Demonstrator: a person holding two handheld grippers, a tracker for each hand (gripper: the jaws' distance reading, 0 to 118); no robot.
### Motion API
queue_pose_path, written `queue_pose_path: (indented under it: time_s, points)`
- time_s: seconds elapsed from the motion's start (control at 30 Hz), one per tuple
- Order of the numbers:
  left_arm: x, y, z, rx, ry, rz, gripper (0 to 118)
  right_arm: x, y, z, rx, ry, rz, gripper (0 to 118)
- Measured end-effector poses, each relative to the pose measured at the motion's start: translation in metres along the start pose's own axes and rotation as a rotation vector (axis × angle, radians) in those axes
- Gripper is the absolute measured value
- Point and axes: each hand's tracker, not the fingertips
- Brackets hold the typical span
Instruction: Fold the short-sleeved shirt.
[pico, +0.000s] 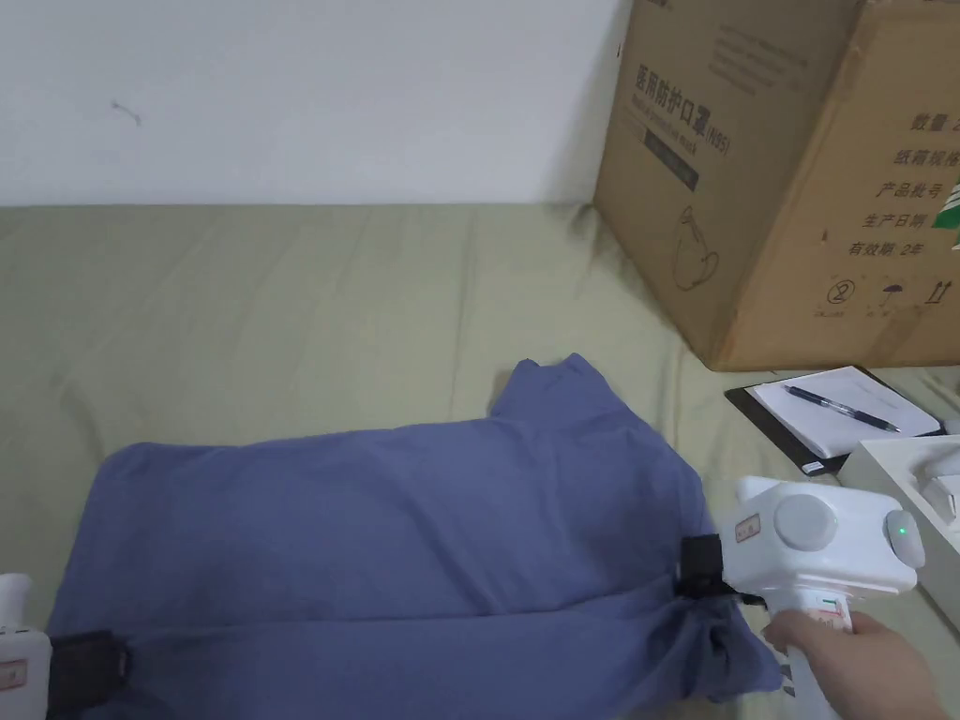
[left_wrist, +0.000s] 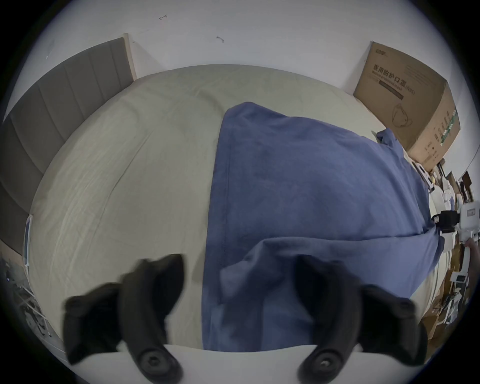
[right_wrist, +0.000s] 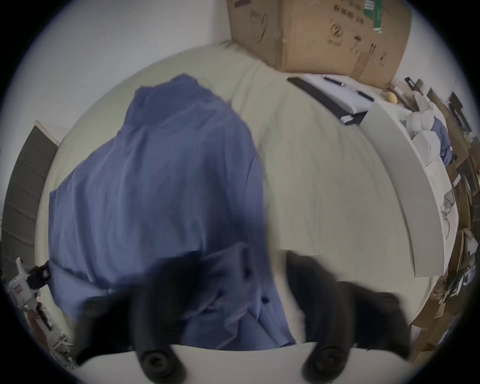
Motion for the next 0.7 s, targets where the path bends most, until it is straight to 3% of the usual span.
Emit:
queue_pose_path:
  time_s: [0.03,0.07,0.13,0.27,0.33,0.4,0.43,0.5,0.53,0.6,0.7]
  points:
    - [0.000,-0.002,0.007,0.017,-0.009,0.012,103,0.003,-0.004,0.004,0.038,0.005,-0.020,104]
    - [0.001,-0.004,0.013,0.089,-0.034,0.041,109,0.006,-0.008,0.012,0.074,0.026,-0.035,117]
    - [0.003,-0.004,0.036,0.192,-0.102,0.059,108,0.010,-0.015,0.038,0.192,0.067,-0.046,111]
    - [0.022,-0.006,0.105,0.317,-0.156,0.031,108,0.016,-0.037,0.106,0.302,0.129,-0.057,111]
    - [0.028,-0.013,0.134,0.343,-0.230,0.050,108,0.012,-0.055,0.144,0.386,0.205,-0.076,110]
    - [0.034,-0.025,0.161,0.358,-0.304,0.068,100,0.006,-0.081,0.183,0.473,0.257,-0.069,97]
    - [0.037,-0.035,0.176,0.405,-0.305,0.072,86,0.004,-0.095,0.201,0.529,0.293,-0.049,82]
    - [0.041,-0.047,0.196,0.466,-0.290,0.058,29,-0.001,-0.119,0.227,0.617,0.328,0.009,12]
    - [0.044,-0.054,0.206,0.481,-0.278,0.034,0,-0.006,-0.130,0.239,0.660,0.310,0.041,0]
    - [0.051,-0.072,0.223,0.552,-0.197,-0.004,0,-0.019,-0.145,0.254,0.713,0.218,0.057,0]
    - [0.054,-0.086,0.241,0.607,-0.181,-0.041,0,-0.012,-0.159,0.261,0.741,0.301,0.038,0]
